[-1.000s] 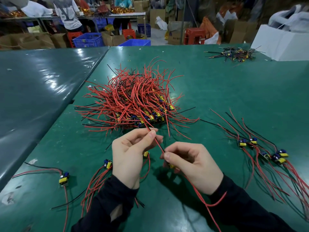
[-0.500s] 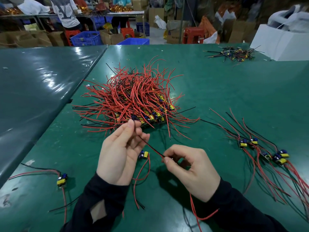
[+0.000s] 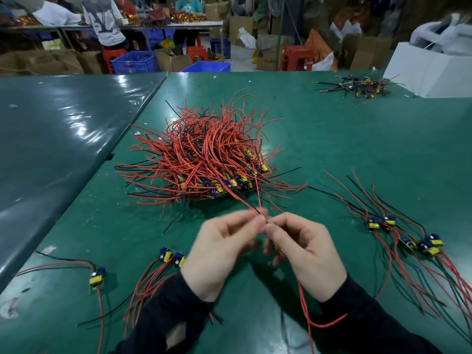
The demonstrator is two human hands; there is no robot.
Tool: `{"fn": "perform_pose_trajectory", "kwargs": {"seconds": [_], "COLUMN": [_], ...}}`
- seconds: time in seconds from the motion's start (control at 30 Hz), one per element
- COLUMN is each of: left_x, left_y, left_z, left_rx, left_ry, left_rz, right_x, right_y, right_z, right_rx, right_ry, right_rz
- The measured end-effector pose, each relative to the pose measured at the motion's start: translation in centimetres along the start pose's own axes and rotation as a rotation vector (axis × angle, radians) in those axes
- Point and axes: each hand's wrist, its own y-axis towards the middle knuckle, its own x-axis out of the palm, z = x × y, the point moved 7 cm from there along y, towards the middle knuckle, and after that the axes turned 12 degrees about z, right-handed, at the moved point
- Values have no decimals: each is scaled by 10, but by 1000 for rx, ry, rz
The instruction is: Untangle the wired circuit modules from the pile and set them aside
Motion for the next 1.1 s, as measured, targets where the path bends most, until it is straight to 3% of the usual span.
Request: {"fn": "perform_pose_trajectory", "kwargs": {"seconds": [0.1,0.33,0.73,1.1], "left_x": [15,5,-24,-20], "left_y": [-10,-7,7,7], "left_z": [-10,-6,23,18], "left_rx": [-33,-3,1,-344], "left_ry": [-22,-100,-318,-811], "left_rz": [-87,83,165,97], "right_x": [-1,3,5,8], "right_y": [-1,-6,-5,-7], "right_z": [0,-17,-21,-23], "right_rx": [-10,-245,-326,-383], "right_ry": [-20,-266,-299,-340], "right_rz": [2,26,-3,-27]}}
